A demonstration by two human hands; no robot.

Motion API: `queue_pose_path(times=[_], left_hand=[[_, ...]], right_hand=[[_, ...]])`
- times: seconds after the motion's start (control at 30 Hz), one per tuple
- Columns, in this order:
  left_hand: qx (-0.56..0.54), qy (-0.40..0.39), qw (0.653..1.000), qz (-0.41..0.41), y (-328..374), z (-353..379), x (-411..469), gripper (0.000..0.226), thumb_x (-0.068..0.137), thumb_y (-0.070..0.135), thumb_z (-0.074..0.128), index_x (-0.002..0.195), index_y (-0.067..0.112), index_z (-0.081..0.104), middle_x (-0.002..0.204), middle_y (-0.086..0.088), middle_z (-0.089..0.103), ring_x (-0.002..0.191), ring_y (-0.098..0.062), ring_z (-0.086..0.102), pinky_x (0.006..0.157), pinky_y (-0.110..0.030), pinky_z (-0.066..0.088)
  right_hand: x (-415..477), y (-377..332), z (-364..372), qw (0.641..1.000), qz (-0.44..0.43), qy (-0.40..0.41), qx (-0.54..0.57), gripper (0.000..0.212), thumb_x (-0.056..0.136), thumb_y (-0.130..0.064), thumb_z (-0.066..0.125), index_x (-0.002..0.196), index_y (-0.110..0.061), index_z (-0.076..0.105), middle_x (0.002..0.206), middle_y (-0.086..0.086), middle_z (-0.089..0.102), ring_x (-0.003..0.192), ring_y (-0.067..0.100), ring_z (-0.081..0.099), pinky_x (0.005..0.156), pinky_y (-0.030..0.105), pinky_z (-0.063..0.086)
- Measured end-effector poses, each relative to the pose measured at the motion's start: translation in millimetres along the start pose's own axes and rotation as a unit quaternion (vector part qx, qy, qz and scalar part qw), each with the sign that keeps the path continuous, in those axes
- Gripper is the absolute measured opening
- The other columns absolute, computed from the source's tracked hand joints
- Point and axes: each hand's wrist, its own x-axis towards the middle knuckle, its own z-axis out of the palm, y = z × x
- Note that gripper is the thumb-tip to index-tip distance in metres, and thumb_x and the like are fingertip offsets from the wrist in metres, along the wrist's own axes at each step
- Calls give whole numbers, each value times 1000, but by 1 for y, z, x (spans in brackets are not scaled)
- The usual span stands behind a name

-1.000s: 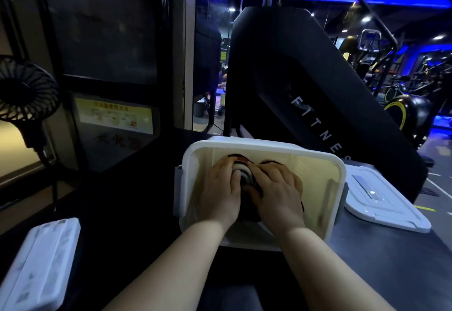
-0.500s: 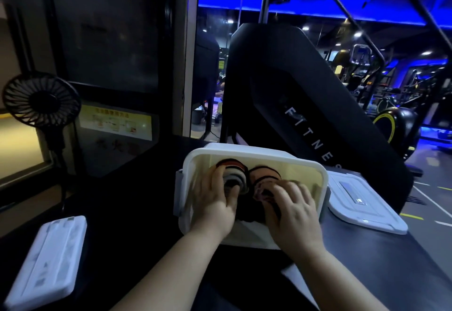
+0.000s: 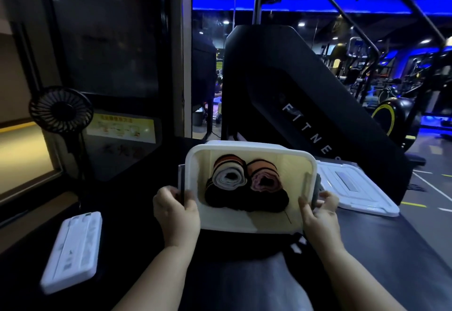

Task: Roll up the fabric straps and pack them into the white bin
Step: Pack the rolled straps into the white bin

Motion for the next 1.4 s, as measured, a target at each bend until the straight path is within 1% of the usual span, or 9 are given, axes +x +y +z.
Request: queue_pose_path(times=[0.1,0.37,0.57,0.8,1.0,1.13,1.23,1.3,1.4], left_hand=[[-11,-57,995,-78,1,-1,3,29,93,16,61,113,-3,50,121,-24,45,92,-27,47,78,-31,37],[-6,-75,995,-65,7,-1,14,28,96,21,57,115,1,54,118,-22,54,89,-25,49,75,-30,37],[-10,-77,997,-11,22,5,21,19,94,30,59,98,12,56,105,-14,59,88,-27,56,73,-31,42],[21,-95,994,42,43,13,10,27,95,27,58,114,8,64,113,-15,53,87,-18,46,77,-23,32],[81,-51,988,118,38,27,14,19,90,13,65,101,-1,69,127,-19,54,119,-40,45,101,-43,35],[34,-113,985,128,40,32,20,32,97,12,53,127,2,59,140,-9,49,131,-26,42,109,-32,30],[21,-143,981,129,42,32,24,40,100,14,46,140,7,49,150,-3,40,138,-18,34,107,-18,20],[11,-166,979,122,45,32,27,42,101,15,44,143,9,46,154,0,35,141,-15,30,107,-16,18],[0,-188,976,110,47,34,33,43,102,16,44,145,11,44,156,3,32,142,-13,28,109,-18,18]], right_hand=[[0,0,0,1000,0,1,-7,37,96,-21,57,122,-11,34,79,-9,51,71,21,51,63,34,36],[2,-3,-2,1000,-9,-8,1,36,96,-28,55,123,-24,32,83,4,57,81,32,59,73,43,47],[11,-11,-19,999,-30,28,-8,42,97,-39,51,134,-37,34,118,13,64,101,36,61,77,35,41],[14,-22,-50,998,-49,31,-22,50,99,-35,51,147,-32,36,141,3,54,125,29,53,99,37,39],[22,-30,-55,996,-54,-1,-64,49,101,-38,45,148,-38,33,140,-6,54,125,23,52,89,31,38],[33,-29,-51,994,-71,5,-79,49,101,-33,44,149,-31,35,138,5,50,127,21,44,99,35,36],[40,-30,-49,992,-93,1,-80,51,102,-25,45,151,-20,34,152,5,34,142,17,26,114,31,20],[46,-30,-50,992,-102,-24,-75,52,102,-20,44,152,-17,31,159,-1,25,147,11,16,113,20,11],[50,-31,-51,991,-110,-47,-61,50,102,-17,45,151,-15,32,159,-3,26,148,8,13,110,17,8]])
